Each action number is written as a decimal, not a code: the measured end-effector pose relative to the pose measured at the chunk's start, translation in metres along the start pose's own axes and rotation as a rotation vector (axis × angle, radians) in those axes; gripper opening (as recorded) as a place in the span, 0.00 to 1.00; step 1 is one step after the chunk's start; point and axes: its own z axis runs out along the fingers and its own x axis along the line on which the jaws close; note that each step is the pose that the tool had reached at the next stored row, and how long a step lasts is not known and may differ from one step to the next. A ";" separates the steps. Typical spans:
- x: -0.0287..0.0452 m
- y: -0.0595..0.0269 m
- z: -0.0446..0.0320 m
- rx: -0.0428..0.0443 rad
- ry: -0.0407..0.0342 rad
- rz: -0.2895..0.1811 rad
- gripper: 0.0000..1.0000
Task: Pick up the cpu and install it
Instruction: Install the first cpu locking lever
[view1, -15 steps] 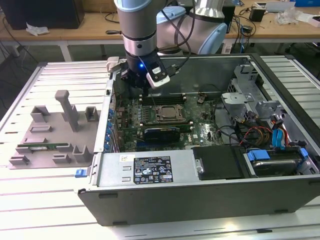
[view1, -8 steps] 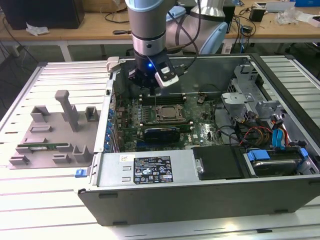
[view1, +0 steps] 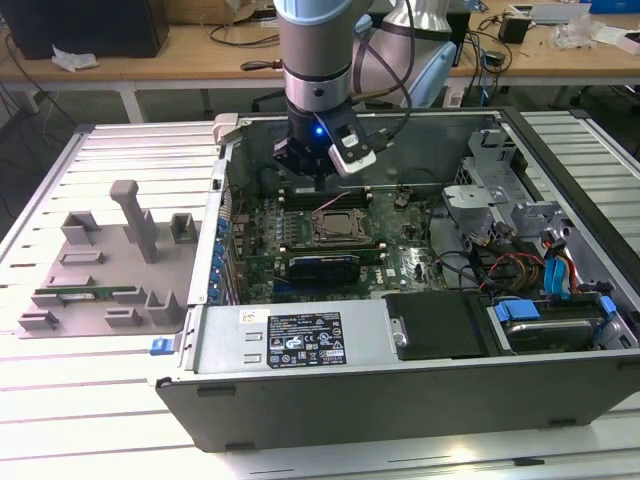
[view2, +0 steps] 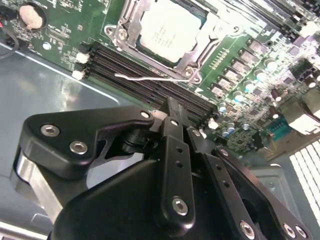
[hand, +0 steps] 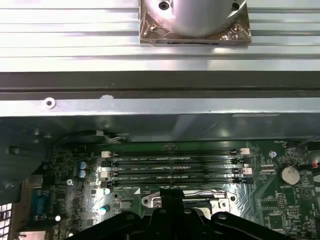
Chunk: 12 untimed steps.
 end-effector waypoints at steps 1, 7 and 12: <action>-0.0001 -0.0001 0.0003 -0.0003 -0.0053 -0.001 0.11; -0.0005 -0.0026 0.0031 -0.0018 -0.0396 -0.010 0.11; -0.0001 -0.0084 0.0102 -0.0022 -0.0419 -0.010 0.11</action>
